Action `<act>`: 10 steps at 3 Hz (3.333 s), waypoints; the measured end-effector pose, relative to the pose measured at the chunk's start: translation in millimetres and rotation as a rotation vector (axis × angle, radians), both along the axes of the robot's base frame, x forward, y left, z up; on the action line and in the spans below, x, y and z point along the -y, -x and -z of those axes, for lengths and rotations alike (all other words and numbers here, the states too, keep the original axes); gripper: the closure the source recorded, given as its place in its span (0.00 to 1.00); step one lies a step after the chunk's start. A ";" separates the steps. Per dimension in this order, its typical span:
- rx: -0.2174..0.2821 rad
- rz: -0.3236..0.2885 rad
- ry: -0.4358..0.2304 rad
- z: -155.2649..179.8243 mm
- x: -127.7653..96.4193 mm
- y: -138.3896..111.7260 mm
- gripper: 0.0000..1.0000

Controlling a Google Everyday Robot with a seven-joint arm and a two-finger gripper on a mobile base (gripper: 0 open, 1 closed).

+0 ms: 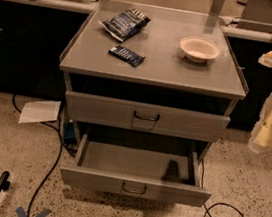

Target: Close middle drawer

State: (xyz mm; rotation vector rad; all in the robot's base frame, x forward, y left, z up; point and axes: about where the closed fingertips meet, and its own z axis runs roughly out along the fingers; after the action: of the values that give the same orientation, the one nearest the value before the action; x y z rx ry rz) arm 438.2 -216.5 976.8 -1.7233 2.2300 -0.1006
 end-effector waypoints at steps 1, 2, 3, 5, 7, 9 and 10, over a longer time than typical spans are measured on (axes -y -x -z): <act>0.000 0.000 0.000 0.0 0.0 0.0 0.00; 0.023 0.051 -0.035 18.0 6.7 3.6 0.00; 0.032 0.191 -0.133 64.6 25.0 30.4 0.00; 0.054 0.337 -0.212 130.5 47.8 41.4 0.19; 0.054 0.337 -0.212 130.5 47.7 41.4 0.66; 0.039 0.460 -0.355 221.4 51.2 47.4 1.00; 0.004 0.531 -0.475 301.7 41.7 42.6 1.00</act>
Offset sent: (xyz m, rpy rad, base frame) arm -0.0190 -0.0435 -0.1060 0.2025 -0.1168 -0.2909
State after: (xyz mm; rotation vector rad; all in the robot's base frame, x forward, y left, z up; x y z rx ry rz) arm 395.6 -258.2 675.2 -0.8712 2.3995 0.2830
